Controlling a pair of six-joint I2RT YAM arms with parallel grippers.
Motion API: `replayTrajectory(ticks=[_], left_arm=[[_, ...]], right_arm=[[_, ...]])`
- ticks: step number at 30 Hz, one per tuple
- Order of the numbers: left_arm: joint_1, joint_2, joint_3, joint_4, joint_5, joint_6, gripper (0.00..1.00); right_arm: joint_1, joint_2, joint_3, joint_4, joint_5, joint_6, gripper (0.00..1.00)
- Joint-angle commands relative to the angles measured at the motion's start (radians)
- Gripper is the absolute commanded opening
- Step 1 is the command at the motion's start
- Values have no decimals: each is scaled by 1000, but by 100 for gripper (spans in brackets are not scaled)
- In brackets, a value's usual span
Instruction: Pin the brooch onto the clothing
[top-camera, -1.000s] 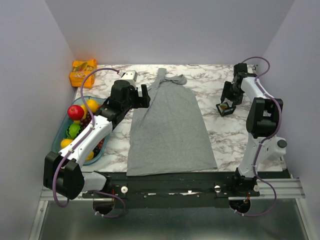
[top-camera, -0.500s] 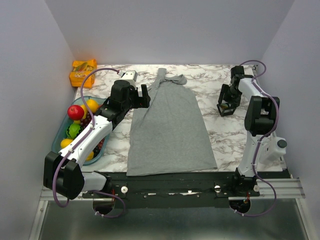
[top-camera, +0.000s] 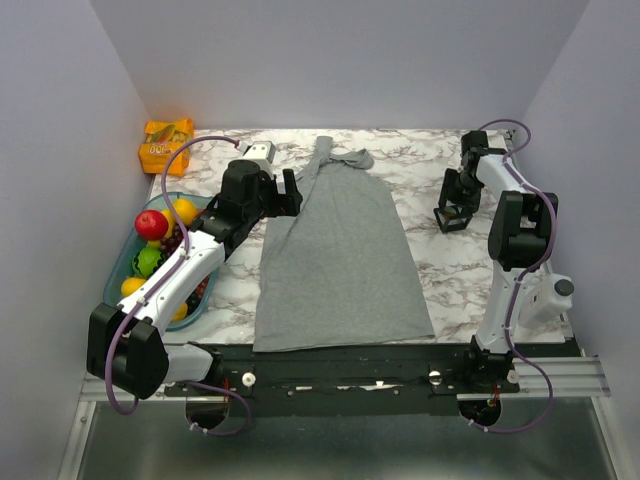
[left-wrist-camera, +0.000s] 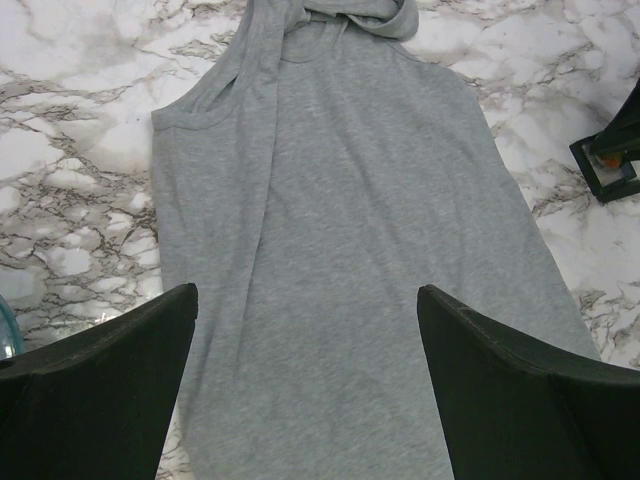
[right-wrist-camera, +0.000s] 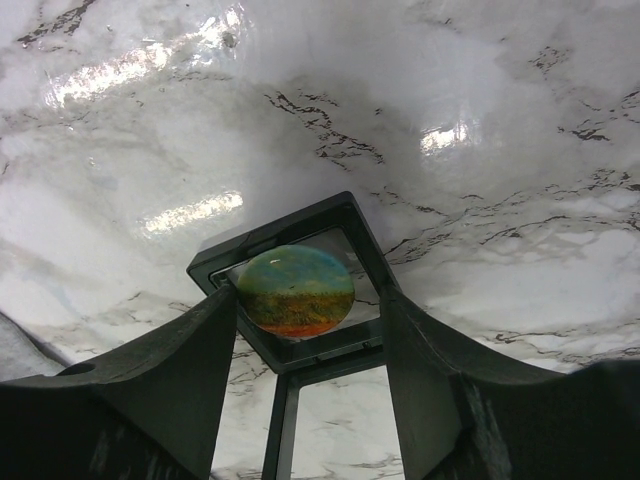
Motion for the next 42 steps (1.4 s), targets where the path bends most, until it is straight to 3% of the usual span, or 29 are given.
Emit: replayTrajectory(ticks=[1, 16, 33, 40, 42], left_arm=[[5, -5, 18, 1, 21, -6, 99], [5, 7, 19, -2, 19, -6, 99], [5, -8, 16, 11, 48, 2, 99], [4, -55, -25, 106, 205, 40, 99], [4, -69, -40, 148, 315, 84, 99]], right_arm=[[-3, 53, 7, -28, 11, -28, 63], [-1, 31, 10, -34, -7, -30, 36], [23, -192, 1, -54, -87, -24, 34], [201, -314, -62, -19, -252, 16, 34], [241, -332, -72, -3, -312, 25, 34]])
